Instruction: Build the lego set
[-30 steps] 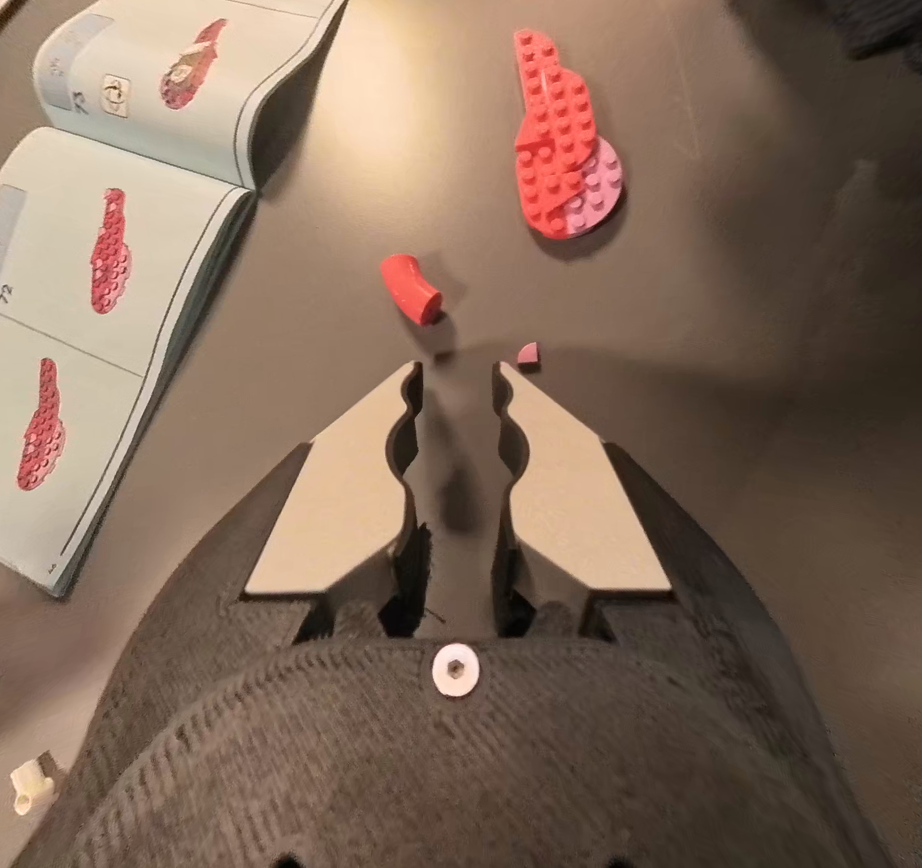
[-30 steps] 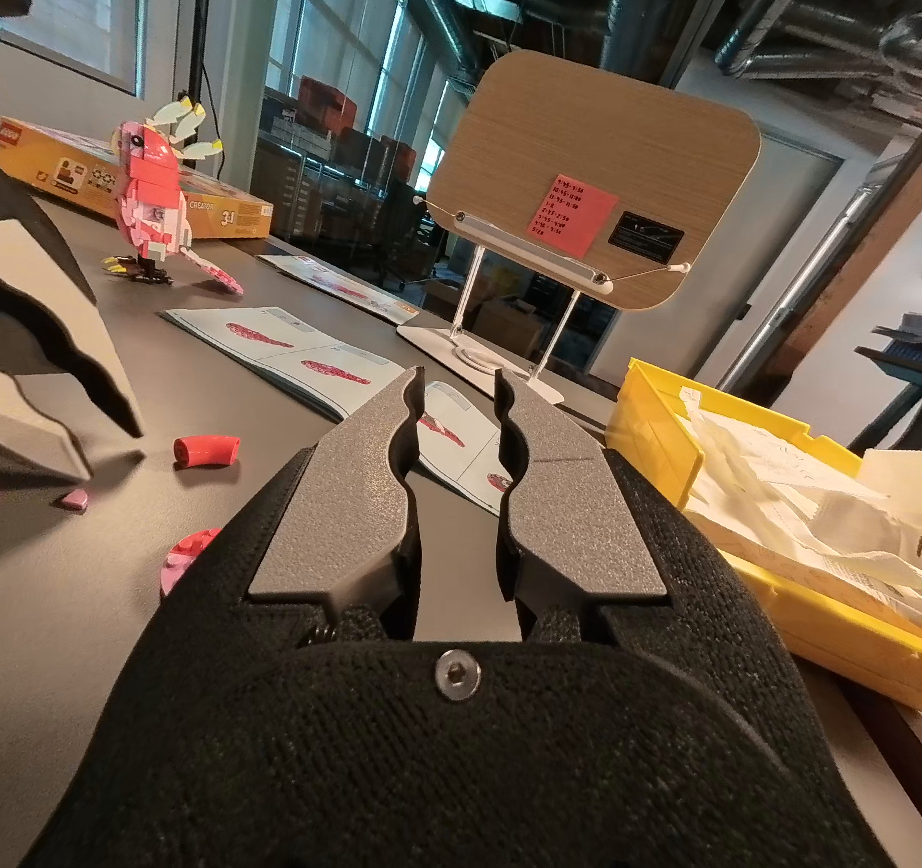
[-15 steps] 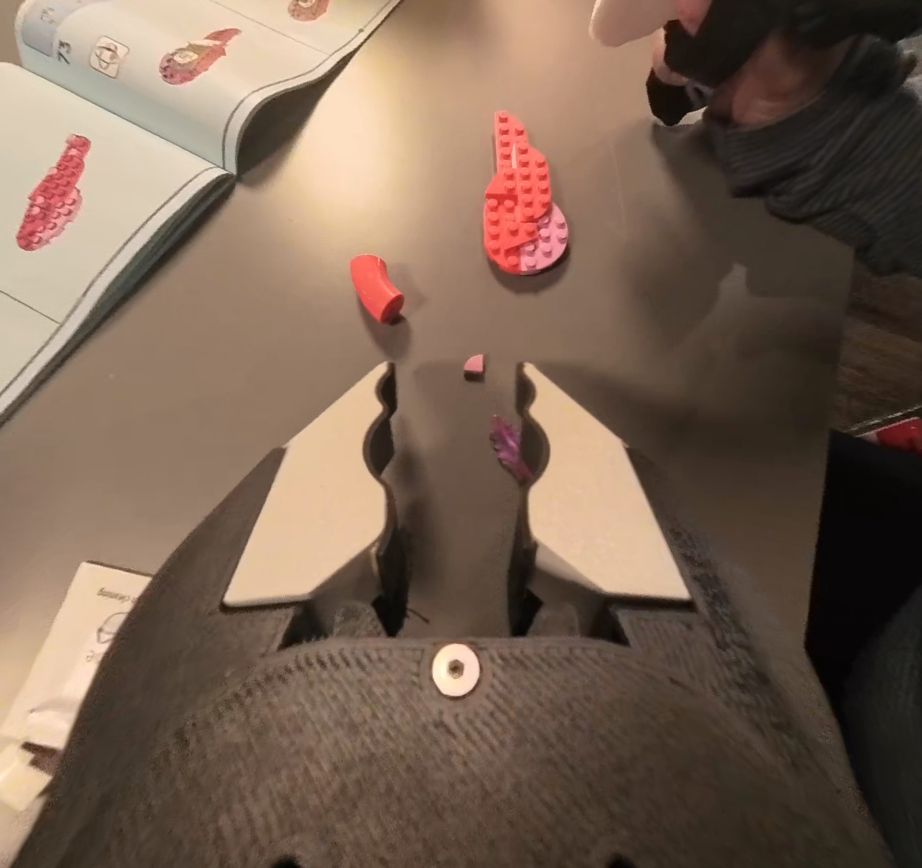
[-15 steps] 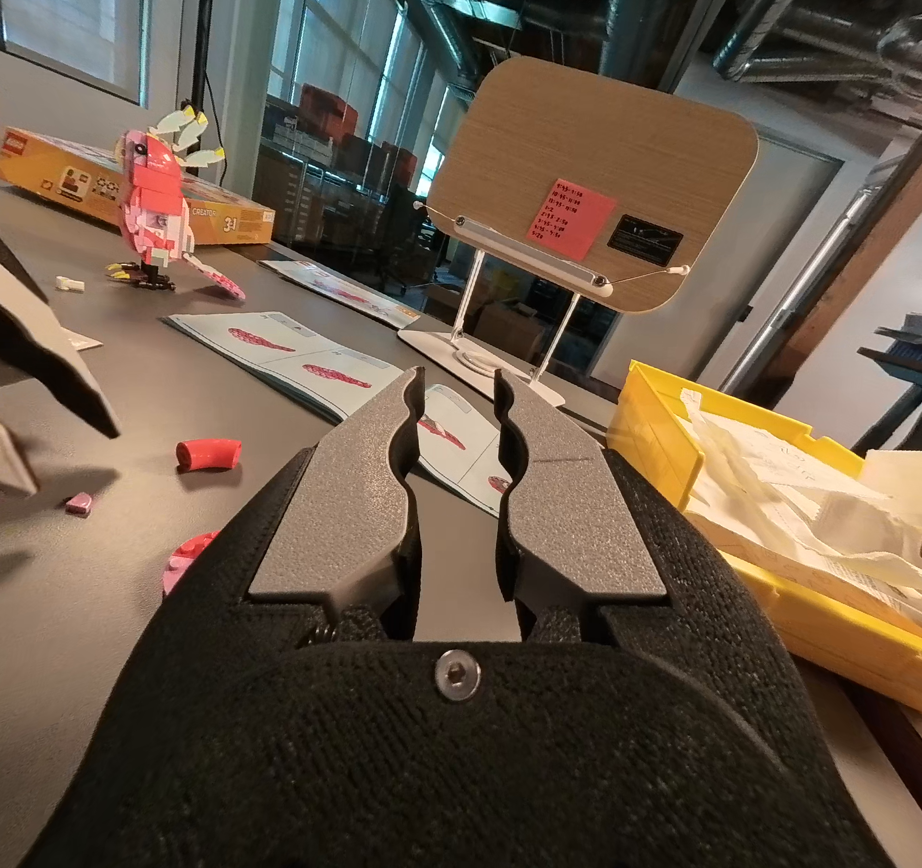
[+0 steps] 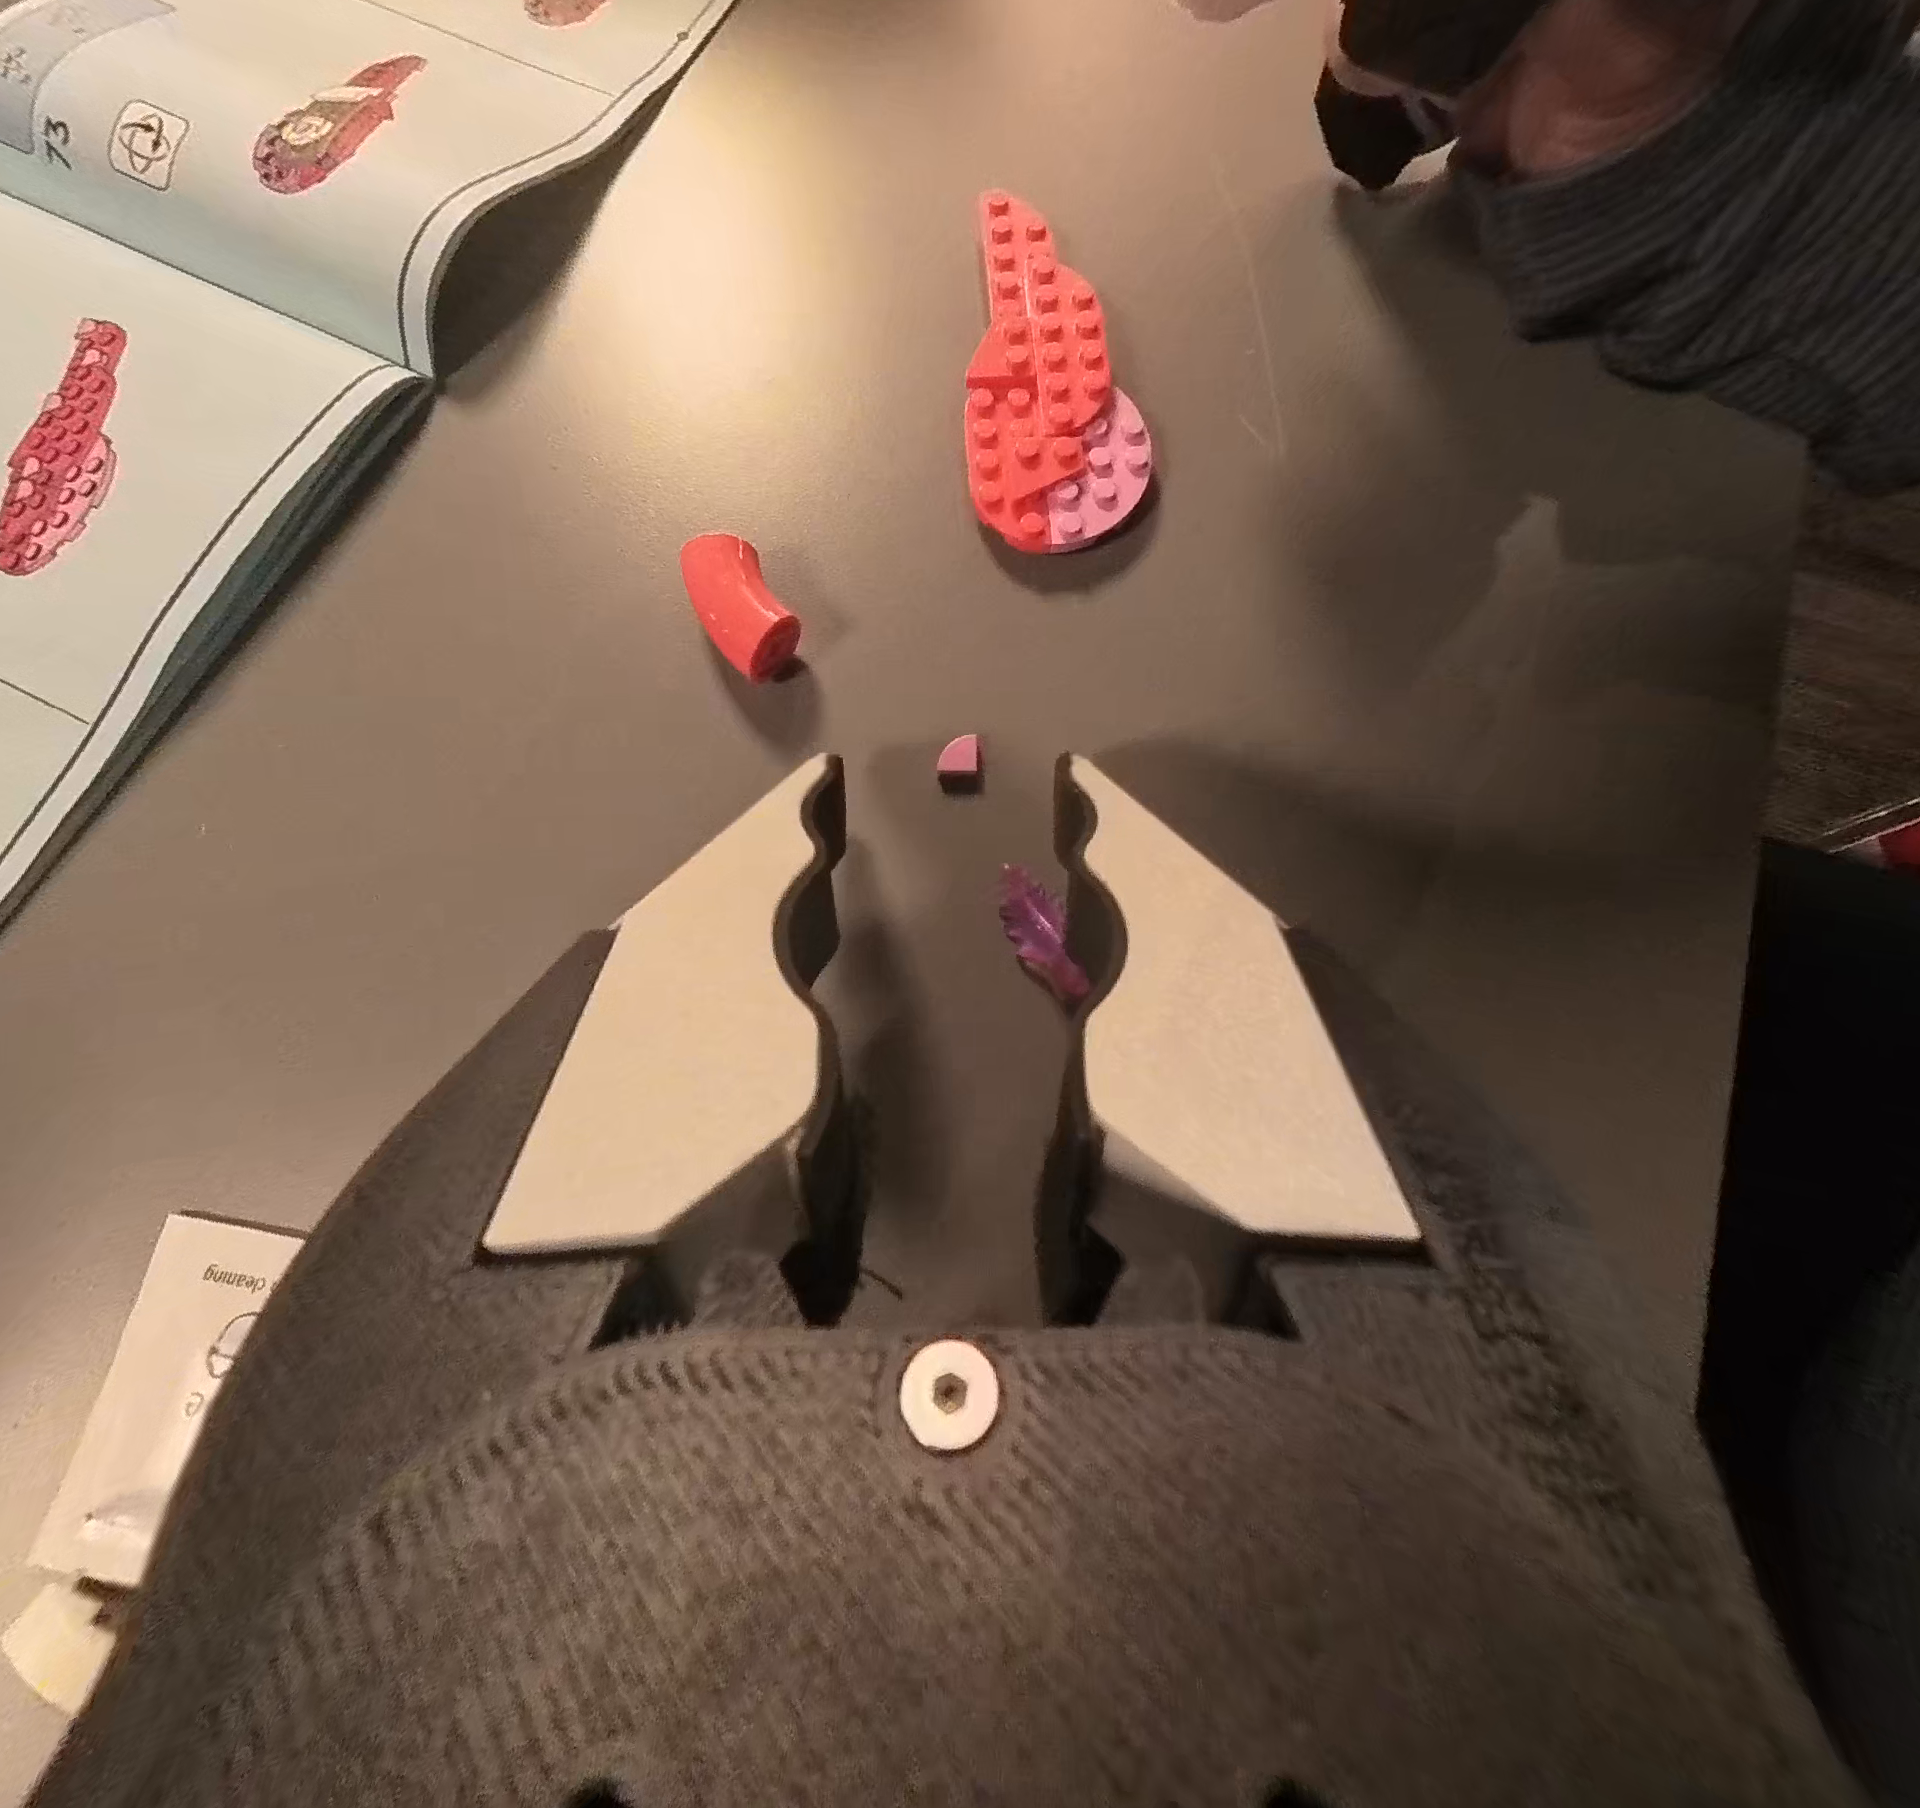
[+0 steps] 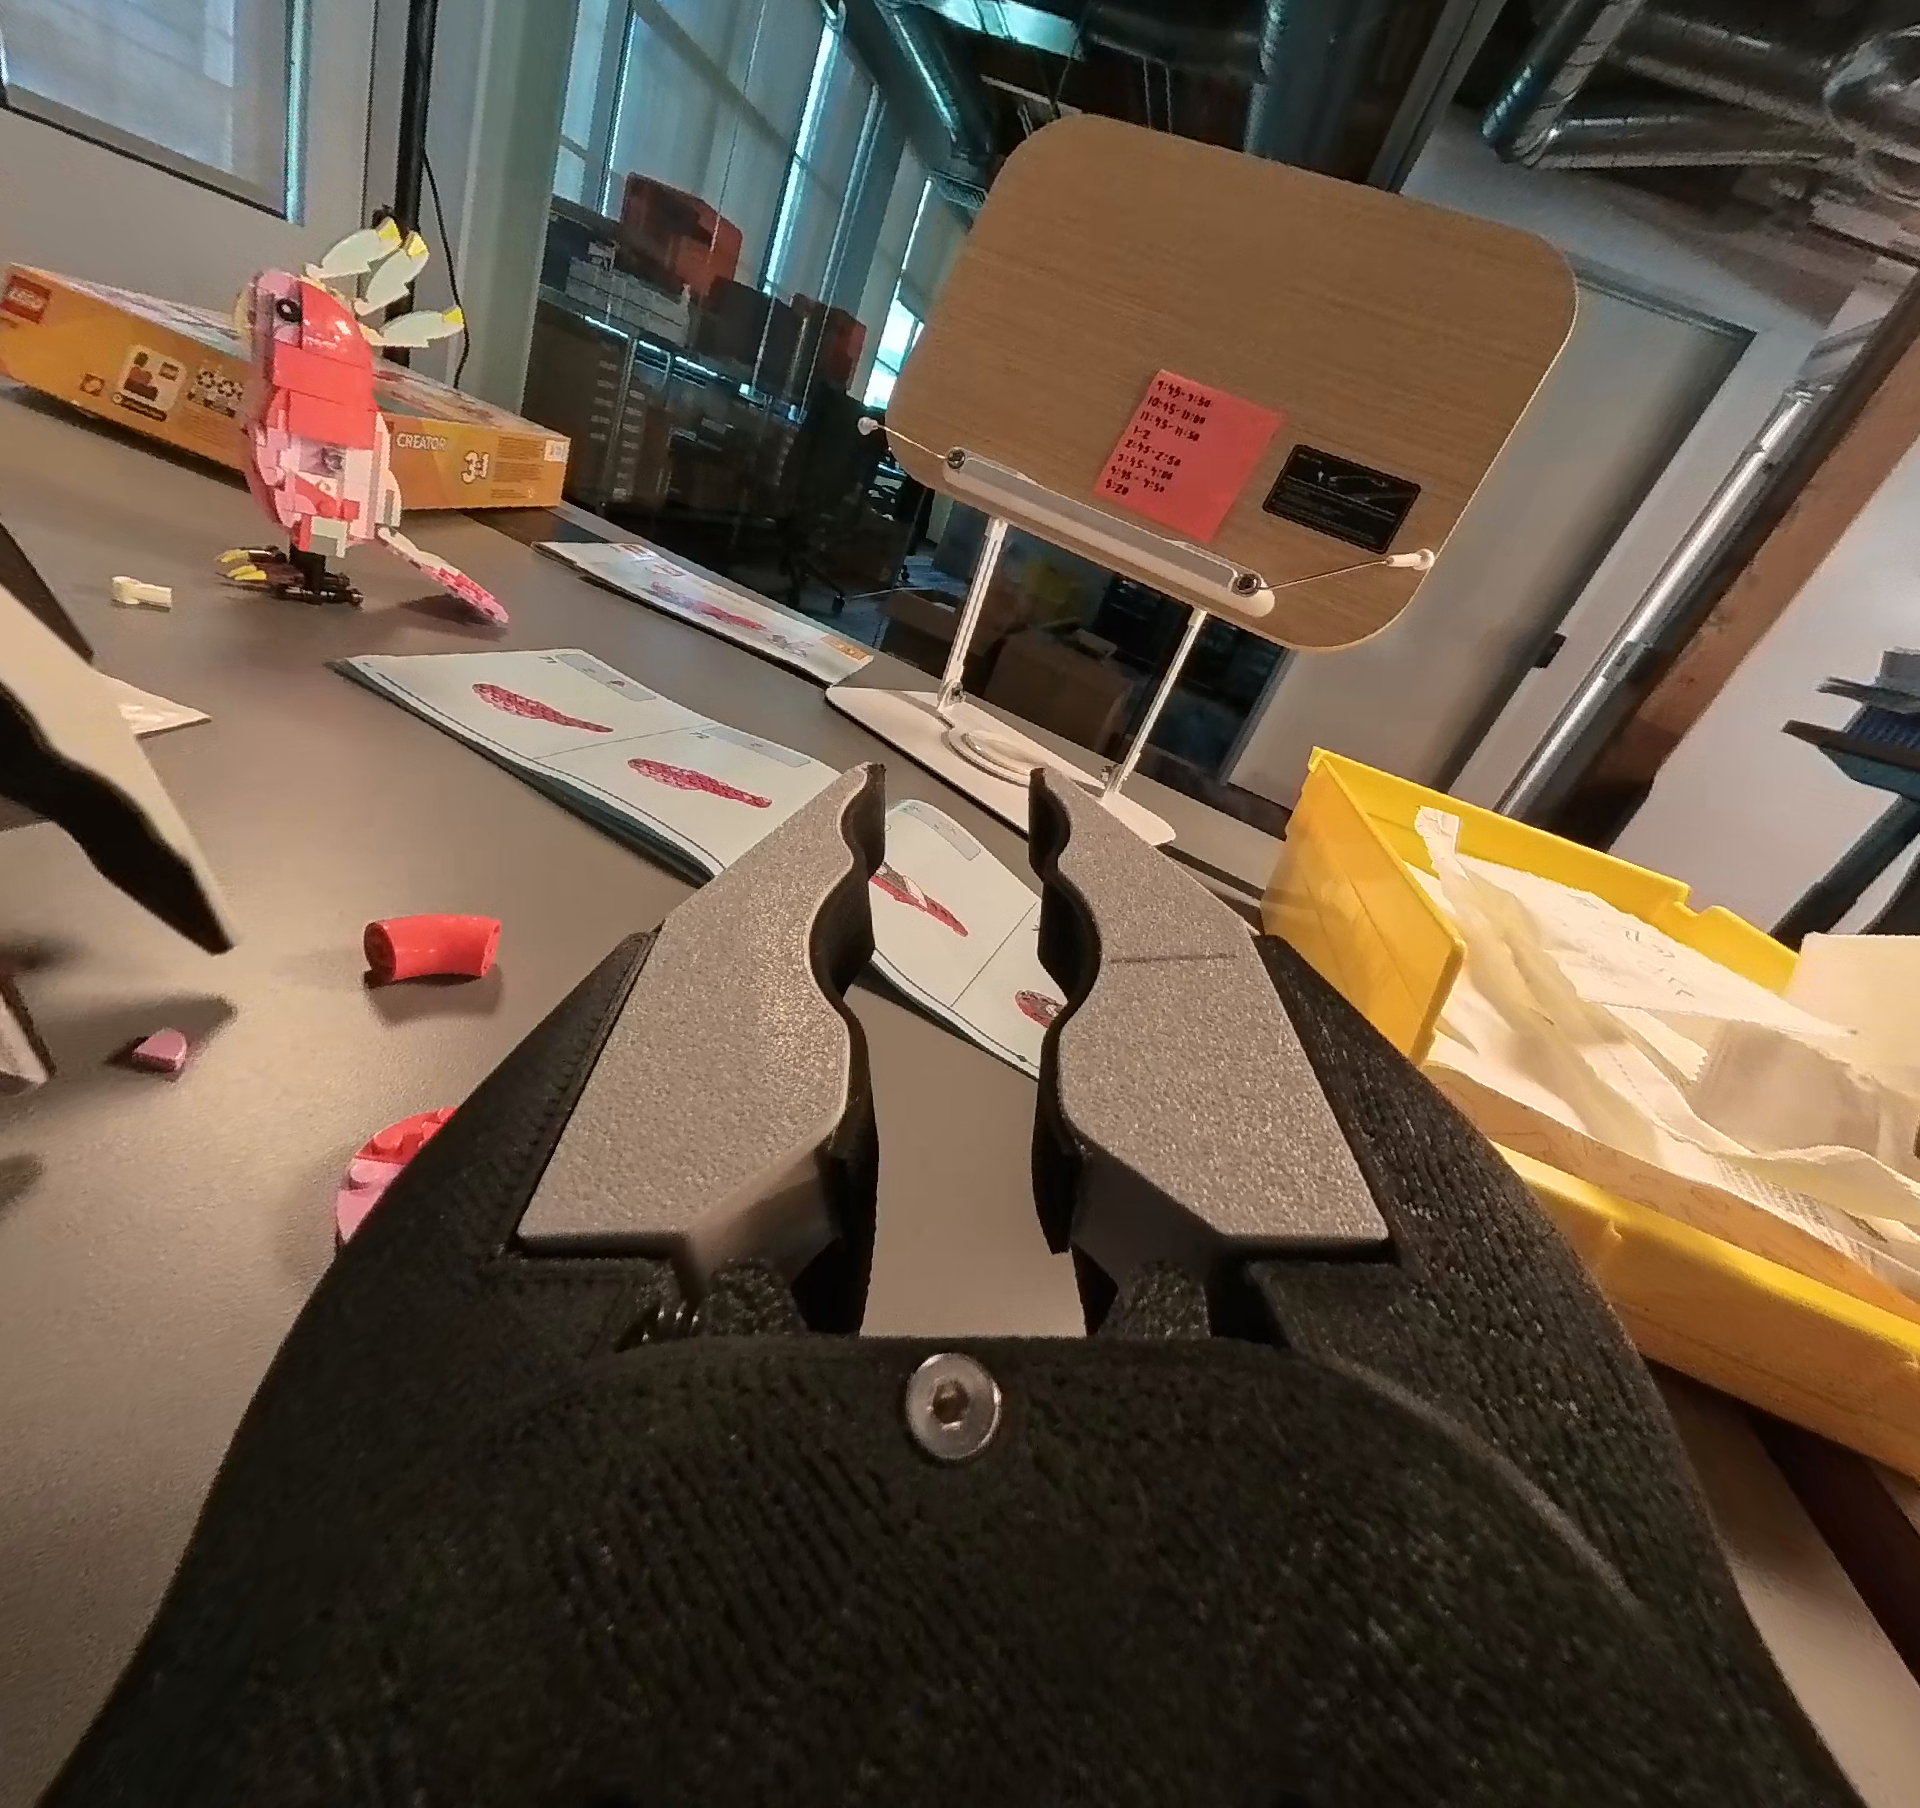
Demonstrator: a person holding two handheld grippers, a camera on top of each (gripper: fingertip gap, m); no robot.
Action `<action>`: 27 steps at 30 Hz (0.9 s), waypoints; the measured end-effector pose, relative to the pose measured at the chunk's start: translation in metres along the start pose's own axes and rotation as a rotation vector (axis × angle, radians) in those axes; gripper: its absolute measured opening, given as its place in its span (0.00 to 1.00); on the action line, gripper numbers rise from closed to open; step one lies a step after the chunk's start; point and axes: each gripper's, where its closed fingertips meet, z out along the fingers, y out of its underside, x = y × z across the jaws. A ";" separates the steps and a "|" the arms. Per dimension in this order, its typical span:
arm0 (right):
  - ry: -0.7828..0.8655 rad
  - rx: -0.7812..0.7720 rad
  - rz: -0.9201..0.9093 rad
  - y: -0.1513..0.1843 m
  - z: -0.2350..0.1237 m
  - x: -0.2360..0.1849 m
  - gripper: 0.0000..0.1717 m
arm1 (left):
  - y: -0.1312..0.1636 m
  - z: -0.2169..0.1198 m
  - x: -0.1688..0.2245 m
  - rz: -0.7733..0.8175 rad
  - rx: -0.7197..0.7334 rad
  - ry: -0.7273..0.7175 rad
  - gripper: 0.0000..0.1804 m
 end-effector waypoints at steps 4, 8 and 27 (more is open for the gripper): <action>0.000 -0.001 0.001 0.000 0.000 0.000 0.15 | -0.001 0.001 -0.003 0.021 -0.001 -0.021 0.19; -0.001 0.000 0.001 0.000 0.000 0.000 0.15 | -0.002 0.003 -0.006 0.042 -0.006 -0.041 0.18; -0.004 -0.003 0.000 0.000 0.000 -0.001 0.14 | 0.000 0.000 -0.011 0.047 0.009 -0.043 0.17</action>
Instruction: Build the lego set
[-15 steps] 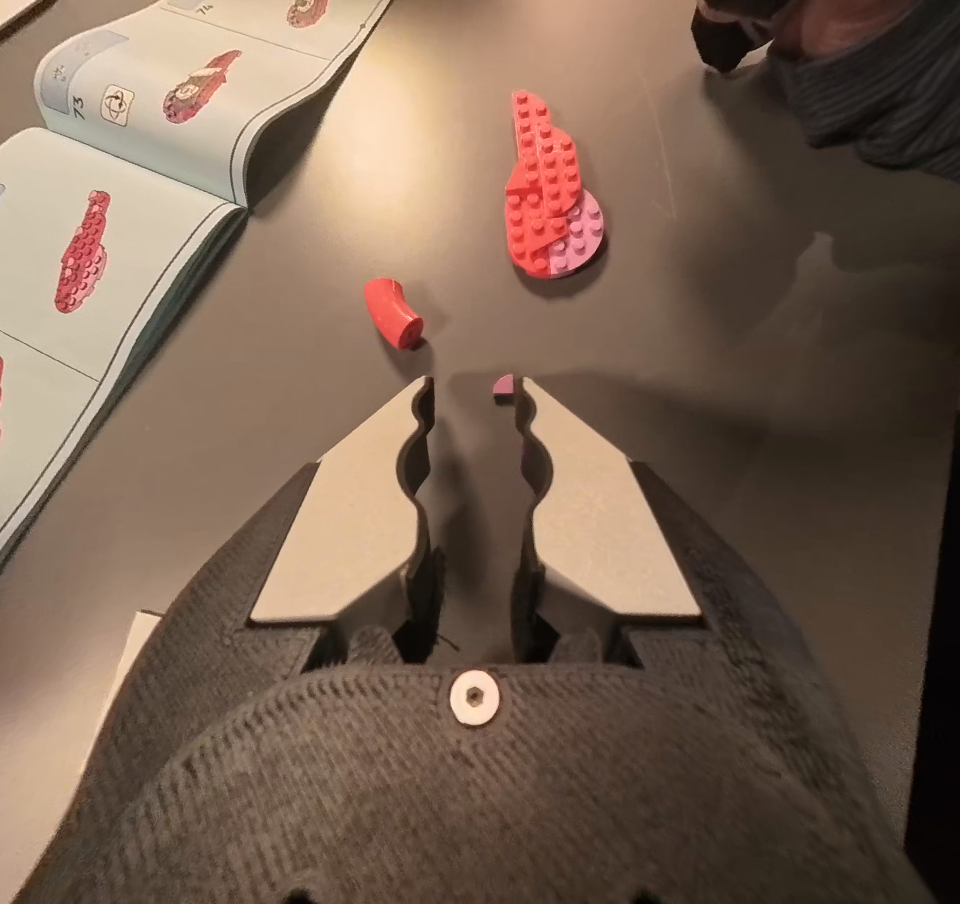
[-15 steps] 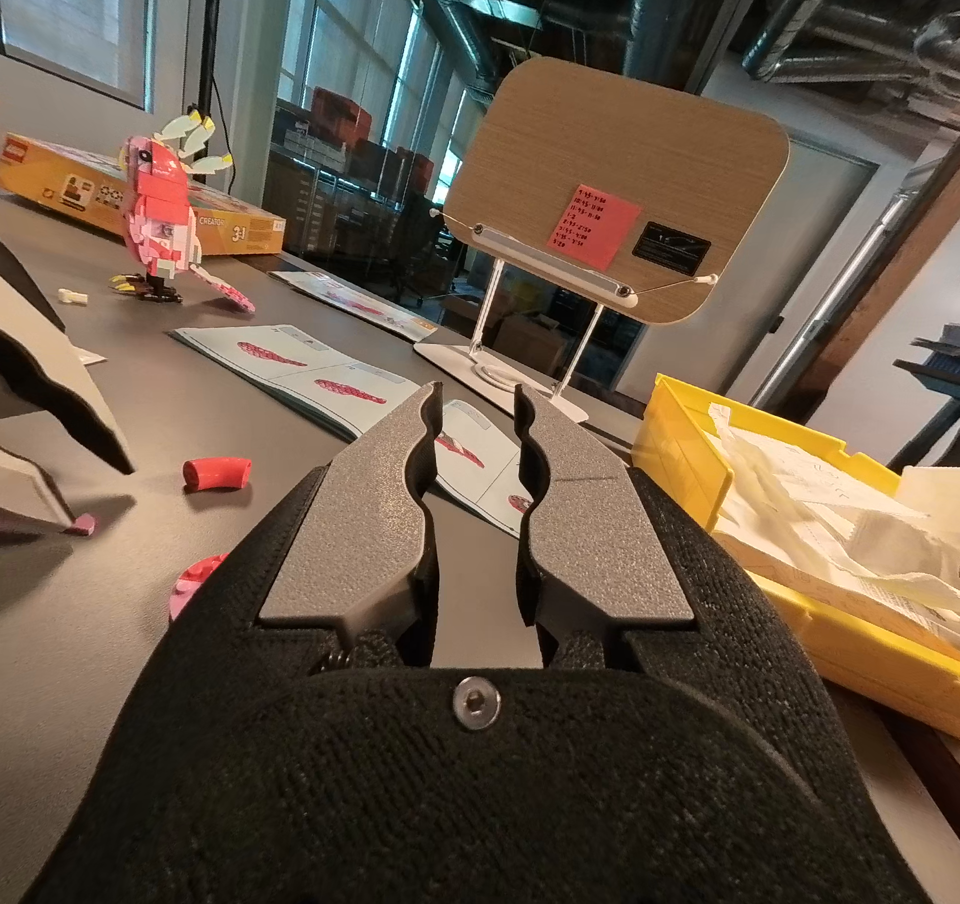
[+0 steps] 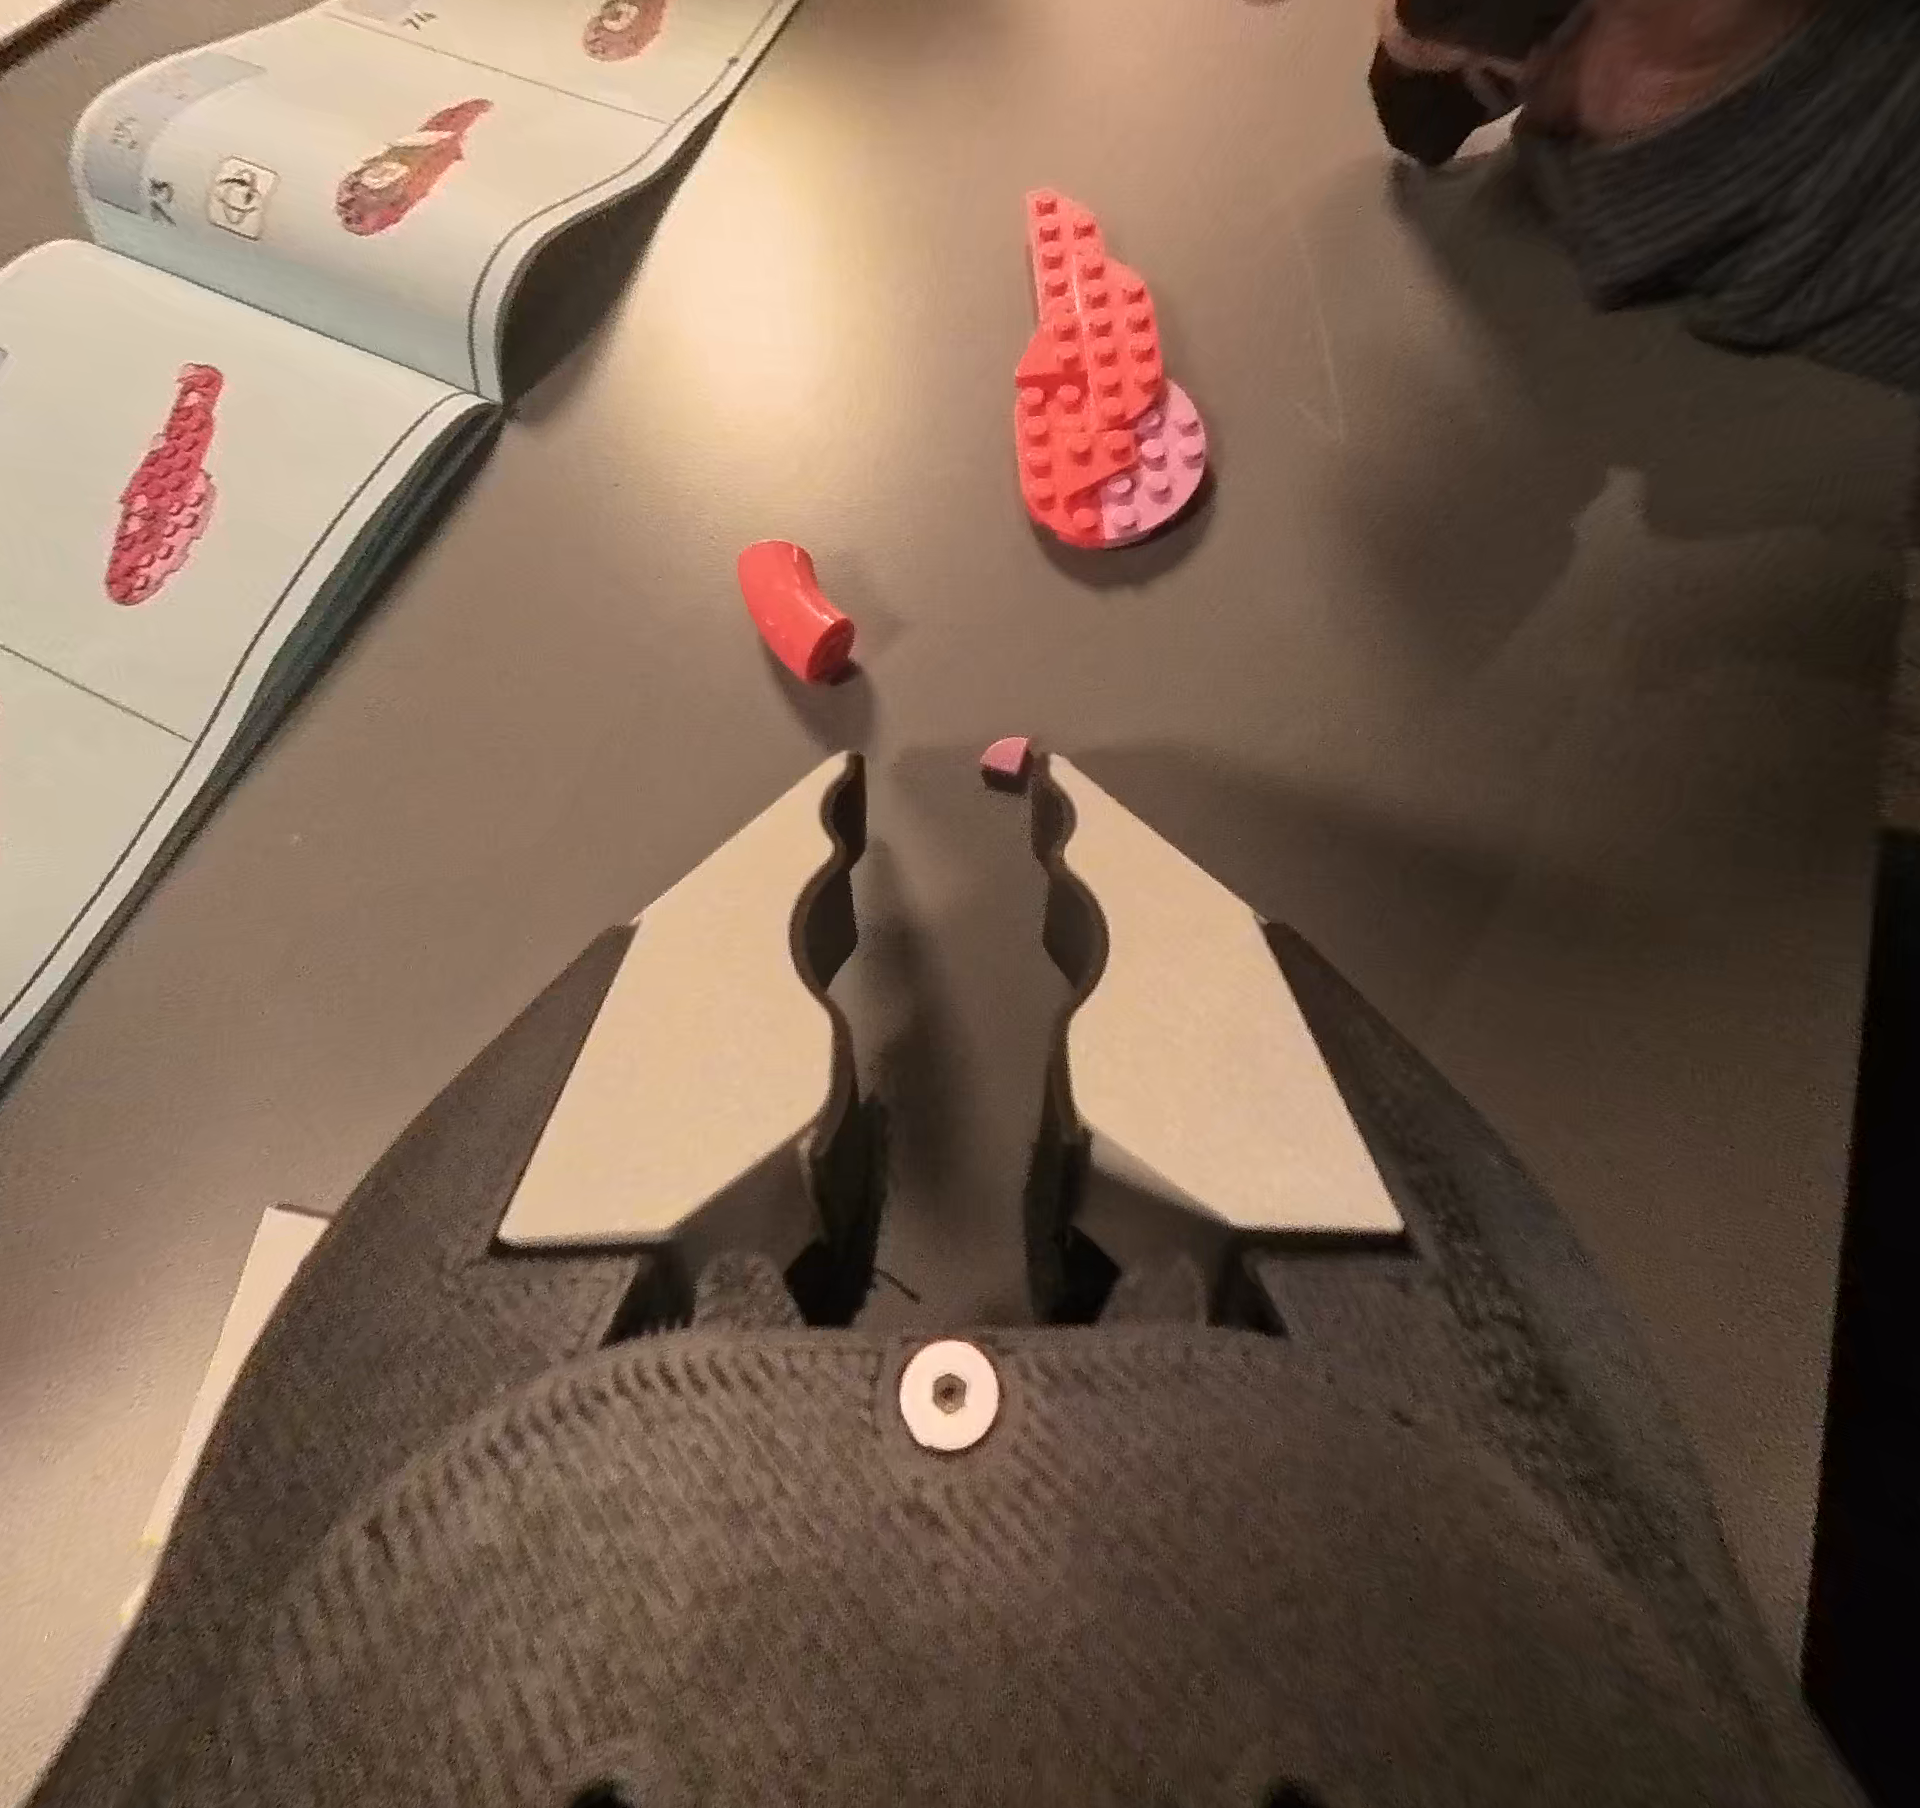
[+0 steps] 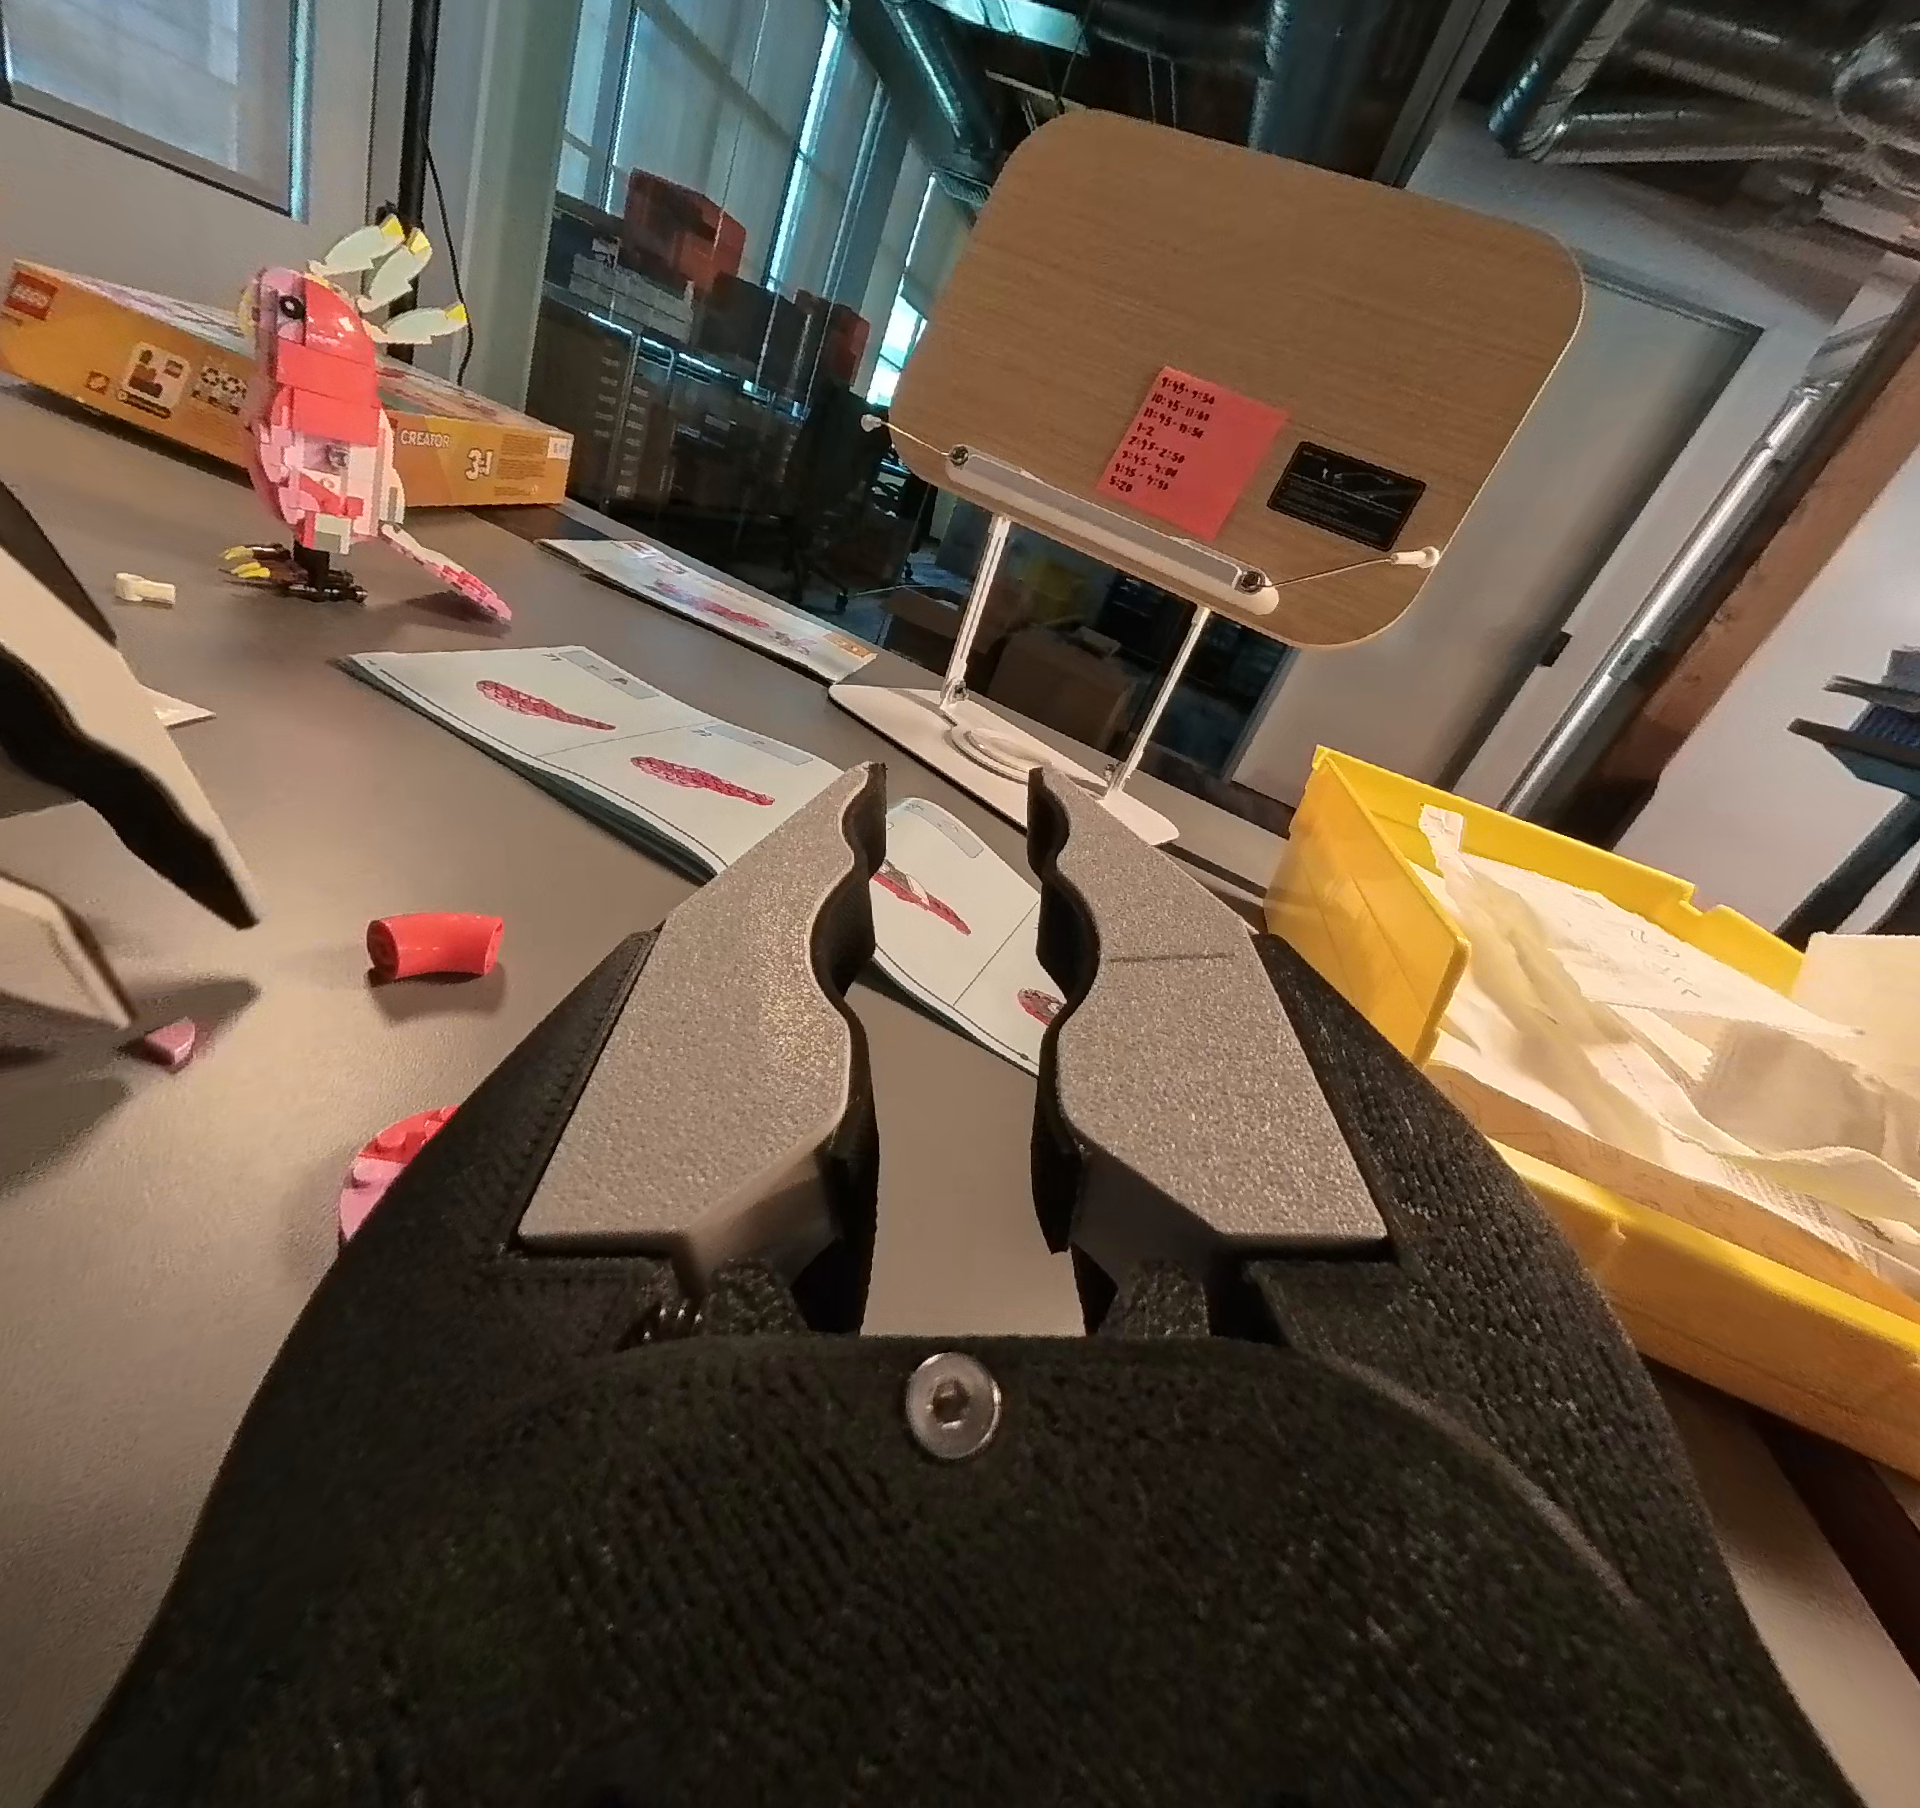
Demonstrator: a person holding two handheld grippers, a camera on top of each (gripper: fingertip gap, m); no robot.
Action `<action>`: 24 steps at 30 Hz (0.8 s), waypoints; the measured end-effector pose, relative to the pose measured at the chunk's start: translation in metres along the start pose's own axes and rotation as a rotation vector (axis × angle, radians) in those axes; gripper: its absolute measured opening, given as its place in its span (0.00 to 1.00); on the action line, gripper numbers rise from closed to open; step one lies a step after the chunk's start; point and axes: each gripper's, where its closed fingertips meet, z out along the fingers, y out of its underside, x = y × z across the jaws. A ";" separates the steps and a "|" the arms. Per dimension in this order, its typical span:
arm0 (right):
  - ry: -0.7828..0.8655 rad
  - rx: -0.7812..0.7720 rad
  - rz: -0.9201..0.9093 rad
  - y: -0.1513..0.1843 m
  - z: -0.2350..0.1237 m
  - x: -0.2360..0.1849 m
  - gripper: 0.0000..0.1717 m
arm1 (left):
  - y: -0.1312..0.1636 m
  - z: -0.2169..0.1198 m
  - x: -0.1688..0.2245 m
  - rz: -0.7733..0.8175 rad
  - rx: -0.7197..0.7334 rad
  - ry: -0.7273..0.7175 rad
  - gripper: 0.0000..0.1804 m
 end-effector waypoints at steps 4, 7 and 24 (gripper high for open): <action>0.000 -0.001 0.000 0.000 0.000 0.000 0.14 | 0.001 0.004 0.000 0.041 -0.016 -0.021 0.16; 0.000 -0.002 -0.001 0.000 0.000 0.000 0.14 | 0.002 0.005 -0.004 0.036 -0.021 -0.037 0.16; -0.003 -0.004 -0.002 0.001 0.000 -0.001 0.14 | 0.008 0.000 -0.017 -0.034 0.000 -0.086 0.13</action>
